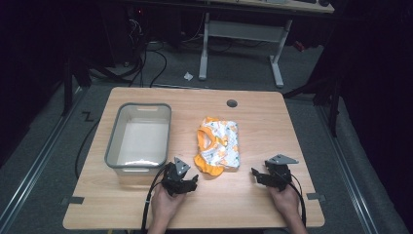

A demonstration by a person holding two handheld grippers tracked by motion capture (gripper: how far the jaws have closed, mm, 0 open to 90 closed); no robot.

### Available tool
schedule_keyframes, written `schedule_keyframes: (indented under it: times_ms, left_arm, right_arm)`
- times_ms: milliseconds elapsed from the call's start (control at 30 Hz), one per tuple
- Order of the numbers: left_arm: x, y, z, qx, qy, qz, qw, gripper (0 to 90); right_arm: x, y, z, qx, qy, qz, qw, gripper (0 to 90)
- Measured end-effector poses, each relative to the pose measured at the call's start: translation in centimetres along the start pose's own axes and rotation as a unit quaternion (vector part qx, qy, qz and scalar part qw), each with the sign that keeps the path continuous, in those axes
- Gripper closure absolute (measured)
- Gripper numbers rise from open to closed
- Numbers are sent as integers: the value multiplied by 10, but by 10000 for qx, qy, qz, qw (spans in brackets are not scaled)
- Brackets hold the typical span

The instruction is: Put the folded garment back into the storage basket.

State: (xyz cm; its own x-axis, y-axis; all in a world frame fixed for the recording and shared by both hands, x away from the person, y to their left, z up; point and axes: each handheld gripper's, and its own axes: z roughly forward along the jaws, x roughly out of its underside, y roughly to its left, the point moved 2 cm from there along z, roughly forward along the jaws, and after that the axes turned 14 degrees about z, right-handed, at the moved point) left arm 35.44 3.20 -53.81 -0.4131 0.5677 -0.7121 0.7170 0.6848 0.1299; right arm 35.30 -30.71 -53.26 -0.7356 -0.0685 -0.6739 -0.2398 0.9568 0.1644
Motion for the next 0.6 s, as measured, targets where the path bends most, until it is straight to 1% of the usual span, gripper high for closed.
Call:
schedule_keyframes:
  times_ms: [333,433,600]
  left_arm:
    - [0,0,0,-2,2,-4,10000,285]
    - [0,1,0,-25,-2,-30,10000,306]
    - [0,0,0,-34,7,-20,10000,296]
  right_arm:
    - [0,0,0,17,0,20,10000,329]
    - [0,0,0,41,-4,26,10000,320]
    - [0,0,0,46,-4,26,10000,320]
